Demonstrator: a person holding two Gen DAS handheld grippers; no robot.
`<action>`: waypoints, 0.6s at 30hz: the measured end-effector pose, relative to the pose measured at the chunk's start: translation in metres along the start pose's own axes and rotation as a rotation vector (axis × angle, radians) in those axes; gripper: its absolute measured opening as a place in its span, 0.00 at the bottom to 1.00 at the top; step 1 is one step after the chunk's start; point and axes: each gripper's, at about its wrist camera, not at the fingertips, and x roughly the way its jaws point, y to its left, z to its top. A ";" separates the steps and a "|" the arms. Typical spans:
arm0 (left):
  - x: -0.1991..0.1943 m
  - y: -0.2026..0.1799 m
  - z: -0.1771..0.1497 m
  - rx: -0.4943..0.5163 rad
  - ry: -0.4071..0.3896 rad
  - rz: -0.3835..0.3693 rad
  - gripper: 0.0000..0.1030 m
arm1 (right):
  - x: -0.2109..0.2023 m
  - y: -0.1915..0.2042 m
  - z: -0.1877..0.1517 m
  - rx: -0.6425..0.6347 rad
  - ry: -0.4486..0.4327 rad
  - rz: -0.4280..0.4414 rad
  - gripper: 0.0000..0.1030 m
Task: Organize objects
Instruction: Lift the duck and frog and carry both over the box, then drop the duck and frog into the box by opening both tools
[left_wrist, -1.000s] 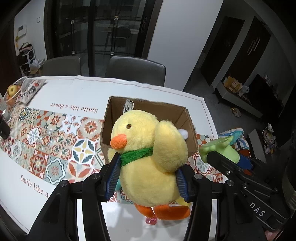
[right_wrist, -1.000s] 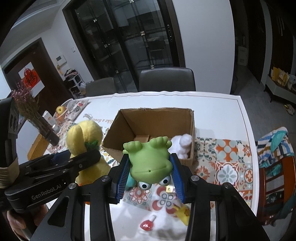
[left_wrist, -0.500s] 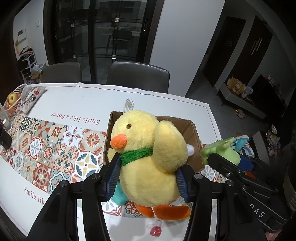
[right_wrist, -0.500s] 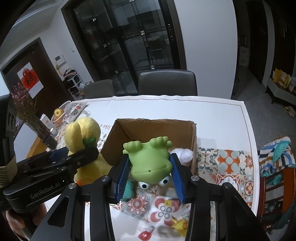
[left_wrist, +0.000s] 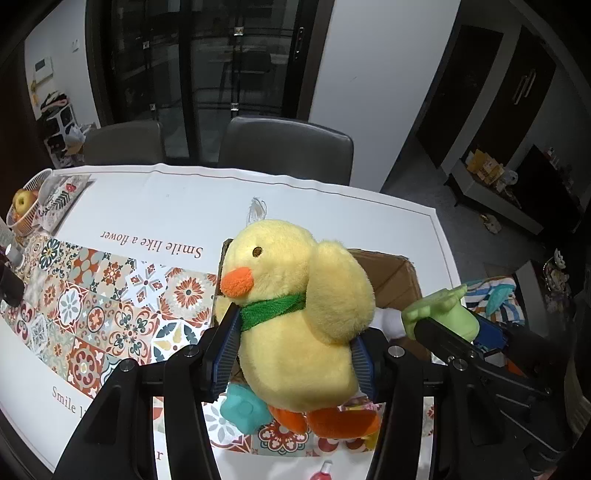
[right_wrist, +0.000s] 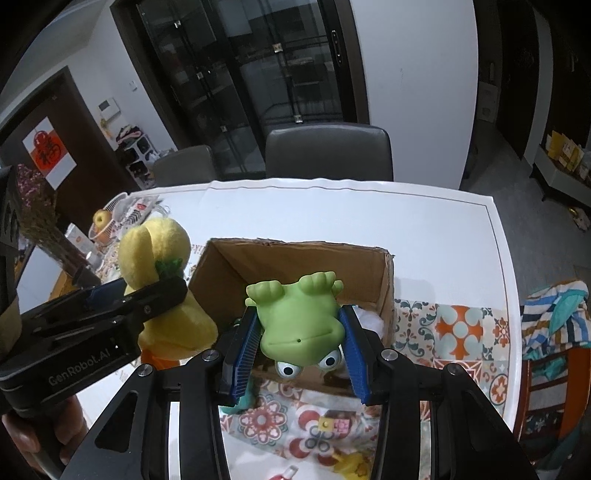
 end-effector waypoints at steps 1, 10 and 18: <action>0.004 0.001 0.001 -0.003 0.005 0.004 0.52 | 0.003 -0.001 0.001 0.006 0.003 -0.004 0.42; 0.037 -0.001 0.006 0.010 0.069 0.014 0.52 | 0.031 -0.008 0.007 0.046 0.044 -0.027 0.42; 0.058 -0.008 0.009 0.043 0.108 0.030 0.52 | 0.049 -0.018 0.009 0.123 0.065 -0.056 0.42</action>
